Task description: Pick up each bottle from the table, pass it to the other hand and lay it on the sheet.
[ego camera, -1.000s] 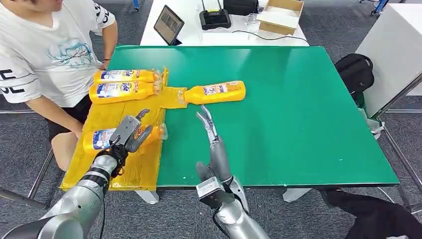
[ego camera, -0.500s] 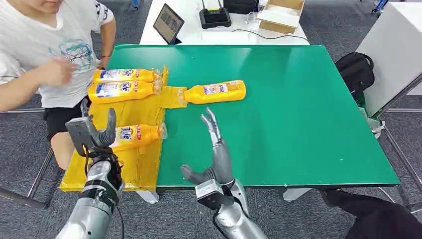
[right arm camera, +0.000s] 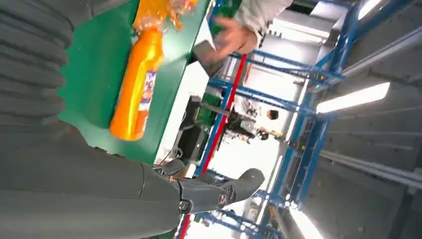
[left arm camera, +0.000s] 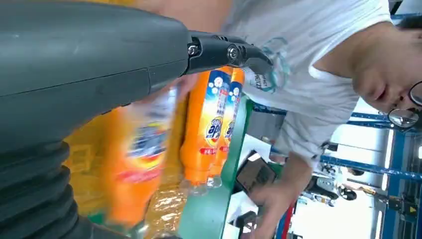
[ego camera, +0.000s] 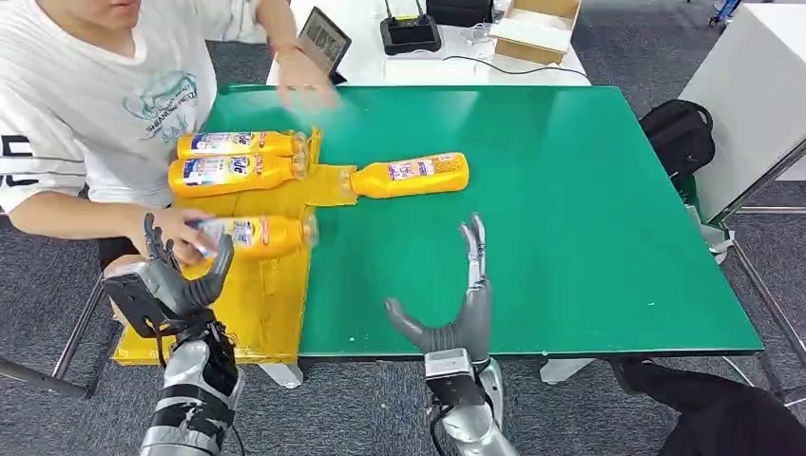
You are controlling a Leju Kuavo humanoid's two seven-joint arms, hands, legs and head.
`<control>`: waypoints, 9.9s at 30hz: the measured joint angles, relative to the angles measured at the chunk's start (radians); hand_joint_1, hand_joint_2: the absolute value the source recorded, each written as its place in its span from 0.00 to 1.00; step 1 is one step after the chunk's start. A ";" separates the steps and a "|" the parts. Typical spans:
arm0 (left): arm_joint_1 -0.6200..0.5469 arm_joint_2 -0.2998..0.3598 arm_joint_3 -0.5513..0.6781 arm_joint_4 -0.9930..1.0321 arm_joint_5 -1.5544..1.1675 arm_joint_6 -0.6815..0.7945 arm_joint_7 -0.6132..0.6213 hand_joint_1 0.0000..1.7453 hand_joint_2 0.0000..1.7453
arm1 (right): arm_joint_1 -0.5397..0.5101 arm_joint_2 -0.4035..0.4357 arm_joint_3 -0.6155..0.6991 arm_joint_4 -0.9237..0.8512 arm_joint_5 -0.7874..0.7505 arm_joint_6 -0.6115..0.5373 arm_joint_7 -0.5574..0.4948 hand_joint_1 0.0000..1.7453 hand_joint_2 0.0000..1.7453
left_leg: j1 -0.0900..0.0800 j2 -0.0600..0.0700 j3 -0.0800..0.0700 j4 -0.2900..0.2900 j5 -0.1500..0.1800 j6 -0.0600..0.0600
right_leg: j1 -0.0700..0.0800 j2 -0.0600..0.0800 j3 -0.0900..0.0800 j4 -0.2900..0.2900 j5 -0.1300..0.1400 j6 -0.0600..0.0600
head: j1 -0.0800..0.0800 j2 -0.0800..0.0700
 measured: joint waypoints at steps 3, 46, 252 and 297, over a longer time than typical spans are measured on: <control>0.027 -0.005 -0.011 -0.020 0.000 -0.018 0.000 0.00 1.00 | 0.012 0.000 -0.019 -0.002 0.000 0.002 0.000 0.00 1.00 | 0.000 0.000 0.000 0.000 0.000 0.000 | 0.000 0.000 0.000 0.000 0.000 0.000 | 0.000 0.000; 0.102 -0.004 -0.042 -0.041 -0.063 -0.018 0.000 0.00 1.00 | -0.241 -0.211 -0.024 0.286 0.433 0.452 0.498 0.00 1.00 | 0.000 -0.001 -0.001 0.000 0.000 0.001 | 0.000 0.000 0.001 0.000 0.001 0.001 | 0.000 0.000; -0.252 0.194 0.018 0.550 -1.547 0.365 0.325 1.00 1.00 | -0.141 0.013 0.113 0.103 -0.068 0.122 -0.001 0.00 0.00 | 0.000 0.000 -0.003 0.000 0.001 0.000 | 0.000 0.001 -0.002 0.001 0.001 0.001 | 0.001 0.000; -0.448 0.161 0.230 0.765 -0.737 -0.332 0.104 0.00 1.00 | -0.136 0.024 0.129 0.181 -0.085 0.235 0.072 0.00 0.00 | 0.000 -0.001 0.005 0.000 0.002 0.000 | 0.000 0.000 0.006 0.000 0.001 0.001 | 0.000 0.000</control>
